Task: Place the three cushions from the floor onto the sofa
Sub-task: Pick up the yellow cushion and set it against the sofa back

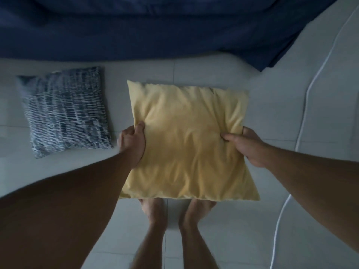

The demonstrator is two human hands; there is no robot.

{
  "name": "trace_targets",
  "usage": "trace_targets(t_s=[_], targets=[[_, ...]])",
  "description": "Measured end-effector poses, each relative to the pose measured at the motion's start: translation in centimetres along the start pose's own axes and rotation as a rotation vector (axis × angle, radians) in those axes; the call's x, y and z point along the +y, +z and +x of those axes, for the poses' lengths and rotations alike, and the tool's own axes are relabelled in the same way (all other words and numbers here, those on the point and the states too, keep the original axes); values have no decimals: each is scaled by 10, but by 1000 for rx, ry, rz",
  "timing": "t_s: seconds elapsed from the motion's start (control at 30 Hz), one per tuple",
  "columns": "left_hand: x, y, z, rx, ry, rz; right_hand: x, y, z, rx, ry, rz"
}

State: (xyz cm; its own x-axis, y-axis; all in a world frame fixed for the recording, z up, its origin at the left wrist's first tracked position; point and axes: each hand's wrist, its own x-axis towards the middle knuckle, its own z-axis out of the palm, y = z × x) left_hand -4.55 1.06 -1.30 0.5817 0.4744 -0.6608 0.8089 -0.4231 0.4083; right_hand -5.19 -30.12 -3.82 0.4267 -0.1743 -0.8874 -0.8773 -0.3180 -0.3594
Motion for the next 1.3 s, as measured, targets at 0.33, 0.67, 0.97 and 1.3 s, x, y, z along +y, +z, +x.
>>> trace_targets(t_s=[0.33,0.67,0.97,1.3], targets=[[92,-93,-80,84,-53,-275,-97,-56,-115,62,-8,156],[186,-225,-165,-4,-70,-515,-218,-100,-267,164,-144,340],[273,-330,-253,-80,36,-710,-290,-150,-396,85,-310,410],[369,-412,-331,-79,211,-706,-358,-217,-493,171,-511,431]])
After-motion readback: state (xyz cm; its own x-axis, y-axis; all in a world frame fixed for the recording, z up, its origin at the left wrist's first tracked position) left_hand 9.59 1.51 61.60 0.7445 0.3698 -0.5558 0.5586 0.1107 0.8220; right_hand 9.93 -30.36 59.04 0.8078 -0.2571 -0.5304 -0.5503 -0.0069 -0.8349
